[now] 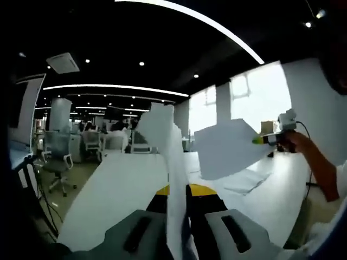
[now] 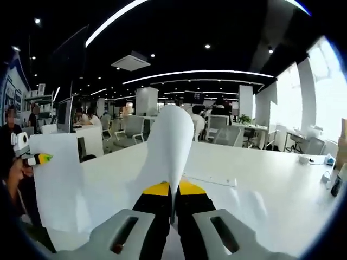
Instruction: Organize the stack of printing papers by aligning and flattening the scattered papers on the table
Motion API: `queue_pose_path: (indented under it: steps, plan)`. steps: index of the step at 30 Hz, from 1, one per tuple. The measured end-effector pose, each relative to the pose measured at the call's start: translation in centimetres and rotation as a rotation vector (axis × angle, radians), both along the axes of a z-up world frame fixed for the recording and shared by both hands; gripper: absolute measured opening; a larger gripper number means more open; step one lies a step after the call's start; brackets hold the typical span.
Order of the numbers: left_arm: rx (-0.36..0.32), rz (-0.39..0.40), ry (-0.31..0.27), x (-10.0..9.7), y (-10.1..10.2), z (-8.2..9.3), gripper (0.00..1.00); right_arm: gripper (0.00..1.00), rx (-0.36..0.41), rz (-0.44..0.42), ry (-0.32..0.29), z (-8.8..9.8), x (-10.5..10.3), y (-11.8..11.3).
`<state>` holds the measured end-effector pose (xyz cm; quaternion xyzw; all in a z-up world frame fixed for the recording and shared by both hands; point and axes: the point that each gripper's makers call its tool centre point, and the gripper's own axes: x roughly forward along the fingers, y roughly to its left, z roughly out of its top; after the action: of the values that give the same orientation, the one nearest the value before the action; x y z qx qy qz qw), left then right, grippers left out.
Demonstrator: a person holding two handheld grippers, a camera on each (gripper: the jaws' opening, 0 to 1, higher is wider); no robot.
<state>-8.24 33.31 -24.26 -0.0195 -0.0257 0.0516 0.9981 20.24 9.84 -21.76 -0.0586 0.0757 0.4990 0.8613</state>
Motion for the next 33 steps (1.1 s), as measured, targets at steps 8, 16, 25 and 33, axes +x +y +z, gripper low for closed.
queue_pose_path:
  steps: [8,16,25,33]
  plan:
    - [0.011,0.028,-0.006,-1.5,-0.7,0.3,0.06,0.00,0.025,0.041,-0.024,0.9,-1.3,-0.1]
    - [0.028,0.029,-0.023,-1.4,-1.1,1.0,0.06,0.00,0.020,0.064,-0.020,1.0,-1.5,0.7]
    - [0.012,-0.015,-0.009,1.5,0.0,0.4,0.06,0.00,0.040,0.049,-0.008,1.2,0.2,1.7]
    - [-0.025,-0.018,-0.033,2.5,1.8,0.4,0.06,0.00,0.076,0.047,0.005,1.4,1.6,4.0]
